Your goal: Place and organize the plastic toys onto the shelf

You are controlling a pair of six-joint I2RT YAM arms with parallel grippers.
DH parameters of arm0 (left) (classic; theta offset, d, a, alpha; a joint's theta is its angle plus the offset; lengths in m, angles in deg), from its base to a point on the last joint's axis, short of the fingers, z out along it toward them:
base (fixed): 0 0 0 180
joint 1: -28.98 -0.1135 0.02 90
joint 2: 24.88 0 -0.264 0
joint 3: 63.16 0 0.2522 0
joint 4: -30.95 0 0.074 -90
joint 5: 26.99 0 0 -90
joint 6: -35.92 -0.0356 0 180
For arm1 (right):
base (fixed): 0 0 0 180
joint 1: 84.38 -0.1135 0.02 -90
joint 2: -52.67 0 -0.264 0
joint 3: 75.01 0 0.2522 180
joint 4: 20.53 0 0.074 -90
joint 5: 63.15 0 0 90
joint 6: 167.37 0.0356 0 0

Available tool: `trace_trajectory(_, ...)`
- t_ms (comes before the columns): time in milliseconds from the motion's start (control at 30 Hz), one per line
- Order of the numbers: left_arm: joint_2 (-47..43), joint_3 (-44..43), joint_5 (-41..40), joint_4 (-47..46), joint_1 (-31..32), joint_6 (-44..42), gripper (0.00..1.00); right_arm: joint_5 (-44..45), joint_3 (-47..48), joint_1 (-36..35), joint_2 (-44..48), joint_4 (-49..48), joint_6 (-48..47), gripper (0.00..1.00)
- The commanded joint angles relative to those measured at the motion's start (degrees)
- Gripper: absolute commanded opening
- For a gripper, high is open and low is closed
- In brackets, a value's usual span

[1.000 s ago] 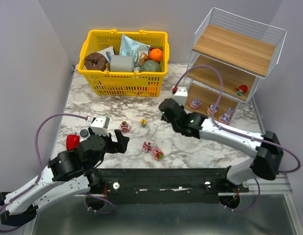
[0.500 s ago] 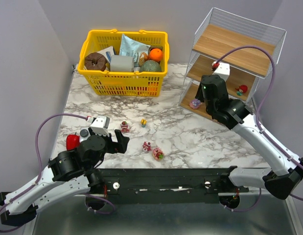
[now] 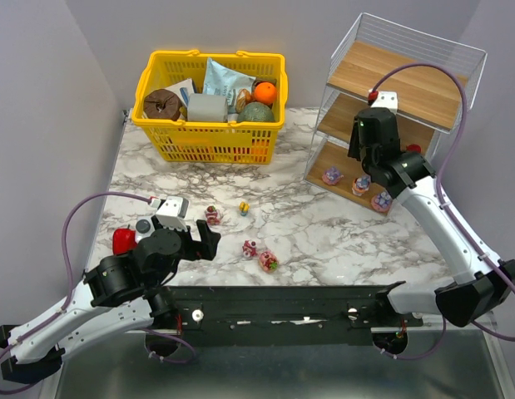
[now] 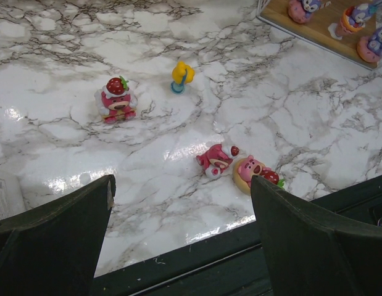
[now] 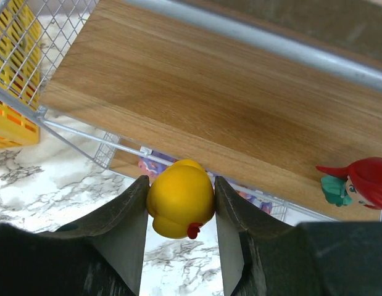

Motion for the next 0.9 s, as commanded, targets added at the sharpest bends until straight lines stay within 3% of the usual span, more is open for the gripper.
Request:
trace_trajectory(0, 0.28, 0.47, -1.03, -0.30, -0.22, -0.41, 0.99, -2.99, -0.08, 1.54, 0.49, -1.57, -2.49, 0.35)
trace_trajectory(567, 0.63, 0.38, -1.21, -0.21, -0.22, -0.32, 0.99, -5.98, -0.09, 6.46, -2.32, -1.31, -2.49, 0.41)
trace_trajectory(867, 0.54, 0.38, -1.21, -0.12, -0.22, -0.32, 0.99, -1.24, -0.87, 6.64, -3.46, -2.54, -2.58, 0.46)
